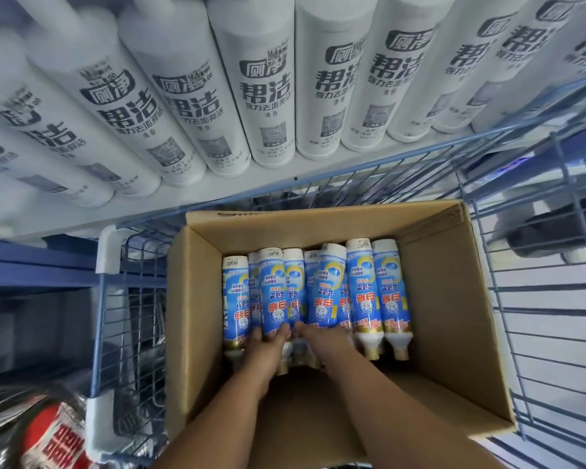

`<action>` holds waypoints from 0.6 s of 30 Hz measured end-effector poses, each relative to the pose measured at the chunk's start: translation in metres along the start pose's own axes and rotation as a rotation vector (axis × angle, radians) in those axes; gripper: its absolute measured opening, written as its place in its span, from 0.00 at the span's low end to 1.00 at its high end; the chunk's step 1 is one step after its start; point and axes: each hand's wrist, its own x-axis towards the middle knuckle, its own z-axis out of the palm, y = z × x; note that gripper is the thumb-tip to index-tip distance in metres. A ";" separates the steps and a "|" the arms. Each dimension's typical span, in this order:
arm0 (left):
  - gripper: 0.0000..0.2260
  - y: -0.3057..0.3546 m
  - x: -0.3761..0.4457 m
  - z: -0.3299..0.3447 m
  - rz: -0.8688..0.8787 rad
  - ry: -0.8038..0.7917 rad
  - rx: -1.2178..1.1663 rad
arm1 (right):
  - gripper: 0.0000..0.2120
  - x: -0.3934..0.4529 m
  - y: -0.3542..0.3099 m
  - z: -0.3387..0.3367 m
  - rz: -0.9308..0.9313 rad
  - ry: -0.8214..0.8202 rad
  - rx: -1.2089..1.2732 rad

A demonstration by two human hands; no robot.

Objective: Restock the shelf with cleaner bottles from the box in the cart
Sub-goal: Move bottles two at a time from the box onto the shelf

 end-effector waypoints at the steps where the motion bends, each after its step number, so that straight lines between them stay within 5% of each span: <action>1: 0.30 -0.001 0.000 0.000 0.001 0.006 0.003 | 0.35 0.000 0.000 0.003 -0.005 0.027 -0.006; 4: 0.29 -0.001 -0.001 -0.001 0.008 -0.003 -0.006 | 0.39 0.004 0.005 0.003 -0.022 0.073 0.005; 9: 0.29 0.011 -0.022 -0.010 0.039 -0.061 -0.047 | 0.31 -0.012 0.005 -0.023 -0.145 0.057 -0.046; 14: 0.39 0.028 -0.045 -0.027 0.036 -0.093 -0.156 | 0.28 -0.038 -0.002 -0.047 -0.196 0.040 -0.061; 18: 0.34 0.029 -0.068 -0.039 0.064 -0.062 -0.188 | 0.28 -0.065 -0.005 -0.058 -0.249 0.005 -0.032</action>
